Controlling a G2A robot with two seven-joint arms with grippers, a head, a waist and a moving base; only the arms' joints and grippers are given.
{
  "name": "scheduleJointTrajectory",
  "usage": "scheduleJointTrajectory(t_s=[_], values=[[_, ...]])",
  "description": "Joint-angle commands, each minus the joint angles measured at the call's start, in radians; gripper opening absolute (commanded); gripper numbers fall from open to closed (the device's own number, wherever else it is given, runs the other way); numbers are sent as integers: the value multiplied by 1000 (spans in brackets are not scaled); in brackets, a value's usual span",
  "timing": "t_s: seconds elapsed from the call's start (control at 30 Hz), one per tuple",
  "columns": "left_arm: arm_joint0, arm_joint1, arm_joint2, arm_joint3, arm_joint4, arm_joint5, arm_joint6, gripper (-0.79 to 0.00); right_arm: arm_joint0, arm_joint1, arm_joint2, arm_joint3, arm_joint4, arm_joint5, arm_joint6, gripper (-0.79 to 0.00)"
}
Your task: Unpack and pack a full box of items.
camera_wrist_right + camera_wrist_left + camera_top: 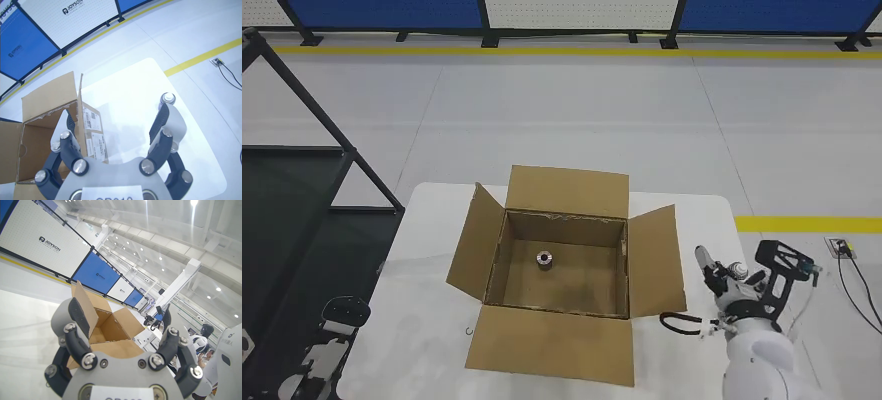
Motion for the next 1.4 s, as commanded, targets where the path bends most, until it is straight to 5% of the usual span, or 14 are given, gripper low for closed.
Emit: scheduleJointTrajectory(t_s=[0.0,0.2,0.5,0.83,0.93,1.07,1.1,1.37], values=[[0,0,0,0,0,0,0,0,-32,1,60,24,59,-14,-12,0],[0,0,0,0,0,0,0,0,-41,8,170,174,83,-27,23,0],[0,0,0,0,0,0,0,0,65,19,178,400,-21,-20,167,0],[0,0,0,0,0,0,0,0,147,25,177,543,-16,-63,200,0],[0,0,0,0,0,0,0,0,165,26,176,567,-12,-62,208,-363],[0,0,0,0,0,0,0,0,177,28,179,584,-12,-68,218,-625],[0,0,0,0,0,0,0,0,178,28,179,585,-12,-67,218,-757],[0,0,0,0,0,0,0,0,125,27,206,473,48,-67,154,-785]])
